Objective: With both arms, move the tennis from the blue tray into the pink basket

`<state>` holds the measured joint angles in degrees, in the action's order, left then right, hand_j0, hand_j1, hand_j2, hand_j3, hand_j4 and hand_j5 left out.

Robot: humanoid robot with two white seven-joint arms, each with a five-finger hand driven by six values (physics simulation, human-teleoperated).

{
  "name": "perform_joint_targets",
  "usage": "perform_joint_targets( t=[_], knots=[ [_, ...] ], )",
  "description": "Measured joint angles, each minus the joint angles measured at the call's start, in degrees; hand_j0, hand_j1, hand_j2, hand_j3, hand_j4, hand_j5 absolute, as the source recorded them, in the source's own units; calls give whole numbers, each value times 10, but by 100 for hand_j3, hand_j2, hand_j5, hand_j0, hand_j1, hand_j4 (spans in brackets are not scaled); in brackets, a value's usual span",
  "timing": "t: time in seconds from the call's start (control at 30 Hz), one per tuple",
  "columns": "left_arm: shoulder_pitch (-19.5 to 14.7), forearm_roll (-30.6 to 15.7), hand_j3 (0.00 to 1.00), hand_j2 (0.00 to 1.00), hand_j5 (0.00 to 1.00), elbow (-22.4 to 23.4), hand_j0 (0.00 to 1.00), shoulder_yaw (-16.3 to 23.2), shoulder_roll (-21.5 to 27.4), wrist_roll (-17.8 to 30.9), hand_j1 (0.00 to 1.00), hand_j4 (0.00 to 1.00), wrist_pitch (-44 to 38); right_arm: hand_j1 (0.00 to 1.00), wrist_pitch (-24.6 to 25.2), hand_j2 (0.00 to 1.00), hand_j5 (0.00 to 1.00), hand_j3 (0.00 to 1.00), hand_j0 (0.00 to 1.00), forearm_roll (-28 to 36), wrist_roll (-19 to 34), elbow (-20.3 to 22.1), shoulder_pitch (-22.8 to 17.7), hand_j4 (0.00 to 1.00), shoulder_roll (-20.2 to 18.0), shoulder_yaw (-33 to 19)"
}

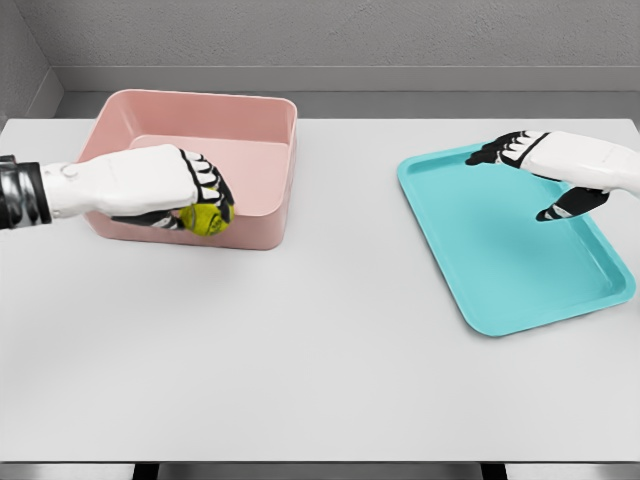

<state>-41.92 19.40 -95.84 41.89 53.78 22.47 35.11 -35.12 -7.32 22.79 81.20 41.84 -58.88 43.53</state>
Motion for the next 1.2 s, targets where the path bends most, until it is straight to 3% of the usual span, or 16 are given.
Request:
perform_joint_targets(
  t=[0.3, 0.57, 0.6, 0.67, 0.87, 0.93, 1.03, 1.1, 1.2],
  knots=[
    [-20, -4, 58, 58, 58, 45, 58, 0, -19, -1, 58, 58, 0, 100, 0, 100, 100, 100, 100, 0, 0, 0, 0, 100, -1, 0],
    [-44, -21, 58, 58, 58, 124, 58, -9, -56, -2, 58, 58, 0, 100, 0, 100, 100, 100, 100, 0, 0, 0, 0, 100, -1, 1],
    [-53, -25, 62, 62, 62, 143, 62, -13, -65, -2, 62, 62, 0, 100, 0, 100, 100, 100, 100, 0, 0, 0, 0, 100, 0, 2],
    [-57, -27, 100, 100, 100, 180, 100, -22, -87, -3, 100, 100, 0, 100, 0, 100, 100, 100, 100, 0, 0, 0, 0, 100, 0, 2],
    [-47, -31, 100, 100, 100, 212, 100, -51, -111, -3, 100, 100, 0, 100, 0, 100, 100, 100, 100, 0, 0, 0, 0, 100, 0, 2],
    [-17, -35, 100, 100, 100, 195, 100, -53, -110, -3, 100, 100, 0, 100, 0, 100, 100, 100, 100, 0, 0, 0, 0, 100, -1, 2],
    [42, -72, 100, 100, 100, 98, 100, -54, -61, -4, 100, 100, 0, 100, 0, 100, 100, 100, 100, 0, 0, 0, 0, 100, -1, 2],
    [45, -88, 100, 100, 100, 31, 100, -55, -22, -6, 100, 100, 0, 100, 0, 100, 100, 100, 100, 0, 0, 0, 1, 100, -1, 2],
    [62, -100, 100, 100, 100, -22, 100, -56, 19, -37, 100, 100, 0, 100, 0, 100, 100, 100, 100, 0, 0, 0, 1, 100, -1, 2]
  ],
)
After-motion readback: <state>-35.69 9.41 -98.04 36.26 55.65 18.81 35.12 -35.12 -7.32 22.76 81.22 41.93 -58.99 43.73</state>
